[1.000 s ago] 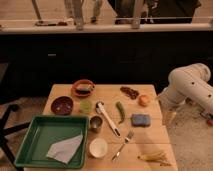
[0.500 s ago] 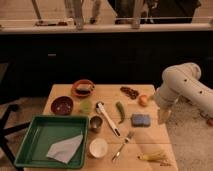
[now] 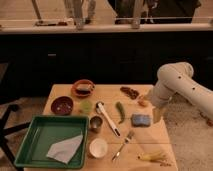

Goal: Stack cups on top of each other

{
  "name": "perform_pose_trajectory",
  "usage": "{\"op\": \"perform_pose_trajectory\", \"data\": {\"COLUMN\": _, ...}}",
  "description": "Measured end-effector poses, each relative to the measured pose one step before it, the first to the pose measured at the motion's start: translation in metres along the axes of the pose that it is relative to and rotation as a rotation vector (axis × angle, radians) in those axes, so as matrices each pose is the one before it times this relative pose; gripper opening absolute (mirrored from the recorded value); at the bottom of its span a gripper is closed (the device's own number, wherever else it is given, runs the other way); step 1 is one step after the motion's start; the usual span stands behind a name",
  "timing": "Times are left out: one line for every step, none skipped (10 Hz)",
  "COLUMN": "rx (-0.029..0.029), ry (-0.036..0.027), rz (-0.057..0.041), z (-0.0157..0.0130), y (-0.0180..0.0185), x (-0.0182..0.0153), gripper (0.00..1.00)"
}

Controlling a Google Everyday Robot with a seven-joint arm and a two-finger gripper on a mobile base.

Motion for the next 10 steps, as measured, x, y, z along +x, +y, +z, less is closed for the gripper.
{"op": "perform_pose_trajectory", "data": {"rx": -0.00270, "ry": 0.00024, "rz": 0.00088, "z": -0.00011, "y": 0.00104, "x": 0.00037, "gripper": 0.80}}
{"op": "perform_pose_trajectory", "data": {"rx": -0.00067, "ry": 0.00013, "rz": 0.00097, "z": -0.00011, "y": 0.00053, "x": 0.00033, "gripper": 0.80}}
{"op": "perform_pose_trajectory", "data": {"rx": 0.00026, "ry": -0.00034, "rz": -0.00097, "z": 0.00000, "y": -0.00039, "x": -0.00047, "gripper": 0.80}}
{"op": "perform_pose_trajectory", "data": {"rx": 0.00082, "ry": -0.00089, "rz": -0.00082, "z": 0.00019, "y": -0.00064, "x": -0.00049, "gripper": 0.80}}
{"op": "perform_pose_trajectory", "data": {"rx": 0.00020, "ry": -0.00118, "rz": 0.00148, "z": 0.00021, "y": 0.00016, "x": 0.00034, "gripper": 0.80}}
{"op": "perform_pose_trajectory", "data": {"rx": -0.01040, "ry": -0.00838, "rz": -0.02216, "z": 0.00408, "y": -0.00172, "x": 0.00073, "gripper": 0.80}}
{"op": "perform_pose_trajectory", "data": {"rx": -0.00098, "ry": -0.00440, "rz": -0.03975, "z": 0.00776, "y": -0.00704, "x": -0.00563, "gripper": 0.80}}
{"op": "perform_pose_trajectory", "data": {"rx": 0.00087, "ry": -0.00402, "rz": -0.03857, "z": 0.00735, "y": -0.00714, "x": -0.00722, "gripper": 0.80}}
{"op": "perform_pose_trajectory", "data": {"rx": 0.00013, "ry": -0.00321, "rz": -0.04192, "z": 0.00967, "y": -0.00887, "x": -0.00954, "gripper": 0.80}}
{"op": "perform_pose_trajectory", "data": {"rx": -0.00011, "ry": -0.00305, "rz": -0.04760, "z": 0.01121, "y": -0.01182, "x": -0.01162, "gripper": 0.80}}
